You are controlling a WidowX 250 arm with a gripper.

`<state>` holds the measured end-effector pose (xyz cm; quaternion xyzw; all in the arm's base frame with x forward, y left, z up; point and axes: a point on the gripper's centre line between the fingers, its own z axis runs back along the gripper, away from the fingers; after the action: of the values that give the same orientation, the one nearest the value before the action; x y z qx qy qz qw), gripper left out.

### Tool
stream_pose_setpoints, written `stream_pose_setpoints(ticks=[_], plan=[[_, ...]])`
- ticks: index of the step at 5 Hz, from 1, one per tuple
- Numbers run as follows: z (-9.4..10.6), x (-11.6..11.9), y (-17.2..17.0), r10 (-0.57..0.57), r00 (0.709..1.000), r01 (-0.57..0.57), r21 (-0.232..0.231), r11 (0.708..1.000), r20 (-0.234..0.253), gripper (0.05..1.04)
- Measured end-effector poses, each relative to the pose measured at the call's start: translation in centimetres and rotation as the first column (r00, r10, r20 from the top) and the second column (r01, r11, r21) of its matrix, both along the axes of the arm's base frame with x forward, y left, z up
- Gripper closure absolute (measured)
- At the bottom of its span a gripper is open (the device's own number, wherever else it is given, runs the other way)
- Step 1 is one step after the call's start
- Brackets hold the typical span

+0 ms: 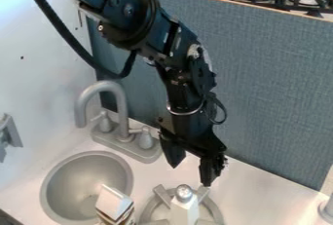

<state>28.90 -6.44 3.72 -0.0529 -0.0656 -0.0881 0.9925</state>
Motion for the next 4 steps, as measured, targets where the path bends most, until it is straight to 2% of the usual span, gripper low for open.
stream_pose_setpoints(ticks=[1, 2, 3, 4], plan=[[-0.8, -0.5, 0.1, -0.003, 1.0, 0.003, 0.006, 1.0, -0.03, 0.073], [-1.4, -2.4, 2.4, 0.018, 0.997, -0.017, 0.019, 1.0, -0.077, 0.073], [-1.0, -3.8, 3.5, 0.04, 0.995, -0.037, 0.038, 0.999, -0.092, 0.073], [-1.6, -5.2, 5.1, 0.069, 0.987, -0.06, 0.067, 0.996, -0.147, 0.073]])
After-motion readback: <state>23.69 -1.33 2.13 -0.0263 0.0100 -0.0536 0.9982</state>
